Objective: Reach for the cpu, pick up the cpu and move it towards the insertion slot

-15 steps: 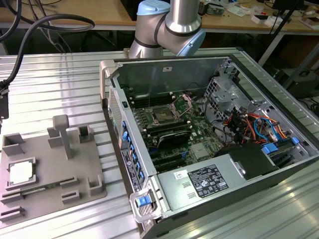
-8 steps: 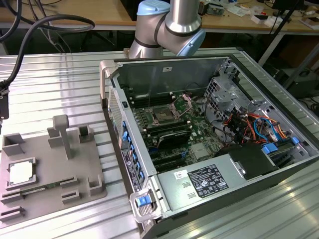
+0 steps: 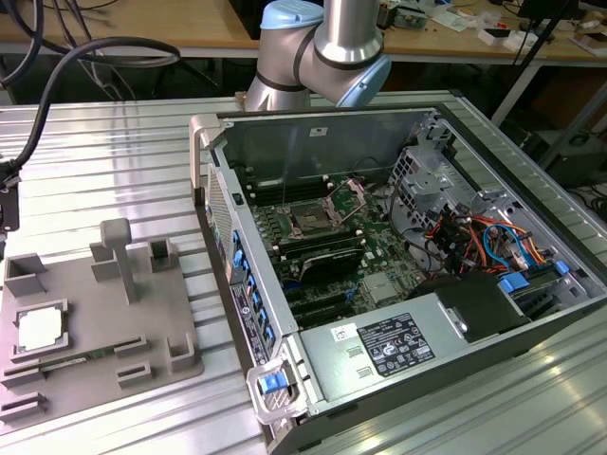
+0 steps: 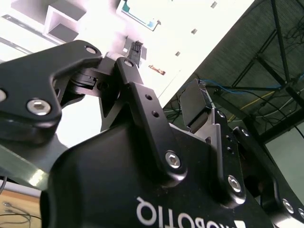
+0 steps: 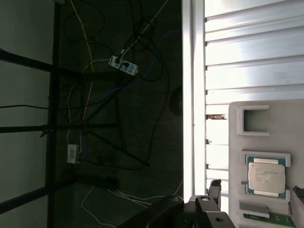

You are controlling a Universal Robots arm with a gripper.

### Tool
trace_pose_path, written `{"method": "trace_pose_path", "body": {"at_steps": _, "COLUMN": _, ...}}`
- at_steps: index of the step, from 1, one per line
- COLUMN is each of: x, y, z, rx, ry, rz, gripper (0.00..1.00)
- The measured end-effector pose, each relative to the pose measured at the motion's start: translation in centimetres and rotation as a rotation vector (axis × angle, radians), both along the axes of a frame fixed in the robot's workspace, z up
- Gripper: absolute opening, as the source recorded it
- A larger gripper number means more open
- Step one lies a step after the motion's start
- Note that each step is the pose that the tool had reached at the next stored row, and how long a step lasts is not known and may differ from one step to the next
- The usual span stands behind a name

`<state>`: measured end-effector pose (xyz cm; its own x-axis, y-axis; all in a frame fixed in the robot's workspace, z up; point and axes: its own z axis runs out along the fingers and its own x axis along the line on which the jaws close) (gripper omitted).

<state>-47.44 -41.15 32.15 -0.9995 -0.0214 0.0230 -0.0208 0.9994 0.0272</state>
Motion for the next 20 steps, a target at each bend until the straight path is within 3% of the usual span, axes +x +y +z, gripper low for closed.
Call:
{"method": "trace_pose_path", "body": {"at_steps": 7, "x": 0.0, "y": 0.0, "z": -0.64, "rx": 0.0, "ry": -0.0001, "rz": 0.0, "gripper": 0.6}}
{"method": "trace_pose_path", "body": {"at_steps": 20, "x": 0.08, "y": 0.01, "z": -2.74, "rx": -0.0001, "ry": -0.0001, "rz": 0.0, "gripper": 0.6}}
